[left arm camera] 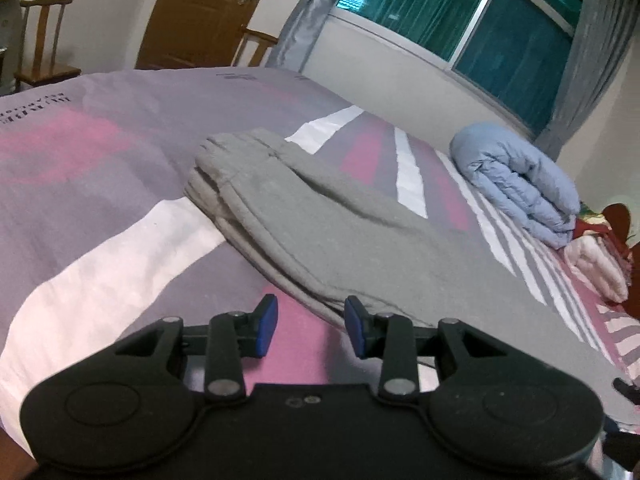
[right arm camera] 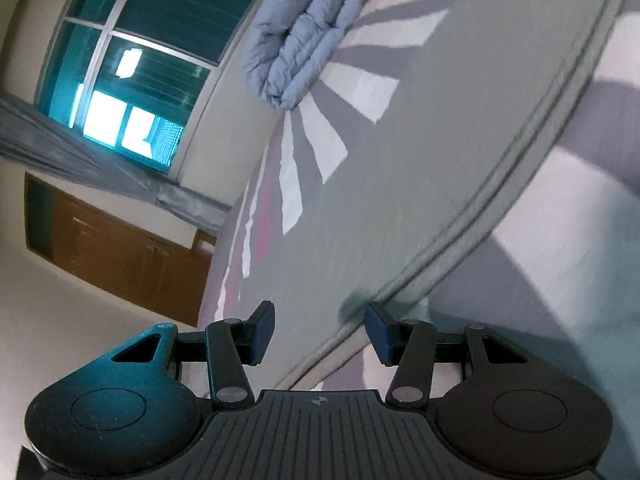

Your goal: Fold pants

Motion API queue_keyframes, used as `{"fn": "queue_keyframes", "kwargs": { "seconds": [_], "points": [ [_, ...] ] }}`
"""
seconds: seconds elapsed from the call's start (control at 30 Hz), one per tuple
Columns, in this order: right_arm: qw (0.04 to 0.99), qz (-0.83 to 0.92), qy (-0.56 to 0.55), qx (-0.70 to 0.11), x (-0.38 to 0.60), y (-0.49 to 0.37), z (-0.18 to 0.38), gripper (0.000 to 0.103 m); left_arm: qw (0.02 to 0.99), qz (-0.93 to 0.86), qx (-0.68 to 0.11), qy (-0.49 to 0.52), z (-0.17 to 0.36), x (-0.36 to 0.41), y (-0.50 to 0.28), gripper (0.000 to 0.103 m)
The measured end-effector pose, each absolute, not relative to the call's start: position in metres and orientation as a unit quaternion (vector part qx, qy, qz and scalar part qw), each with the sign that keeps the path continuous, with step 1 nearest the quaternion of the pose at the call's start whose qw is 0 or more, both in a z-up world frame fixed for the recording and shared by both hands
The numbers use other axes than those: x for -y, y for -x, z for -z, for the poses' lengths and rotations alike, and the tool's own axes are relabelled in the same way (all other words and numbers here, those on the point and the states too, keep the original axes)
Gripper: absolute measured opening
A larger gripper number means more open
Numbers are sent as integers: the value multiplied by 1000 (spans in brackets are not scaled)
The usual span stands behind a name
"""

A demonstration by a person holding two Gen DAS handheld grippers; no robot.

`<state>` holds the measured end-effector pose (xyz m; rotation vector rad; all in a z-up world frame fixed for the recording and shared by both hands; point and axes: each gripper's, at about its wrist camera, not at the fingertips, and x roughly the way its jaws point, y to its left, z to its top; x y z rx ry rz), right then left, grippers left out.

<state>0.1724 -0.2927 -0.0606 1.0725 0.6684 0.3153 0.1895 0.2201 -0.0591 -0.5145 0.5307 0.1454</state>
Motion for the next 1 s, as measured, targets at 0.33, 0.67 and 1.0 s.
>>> {"fn": "queue_keyframes", "kwargs": {
  "seconds": [0.33,0.67,1.0],
  "points": [
    [782,-138,-504,-338,272,-187,76,6,928,-49,-269,254,65,-221,-195,27],
    [787,-139,-493,-343,278,-176,89,4,926,-56,-260,270,65,-231,-194,27],
    [862,-145,-417,-251,322,-150,28,12,874,-72,-237,418,84,-303,-233,30]
  ]
}}
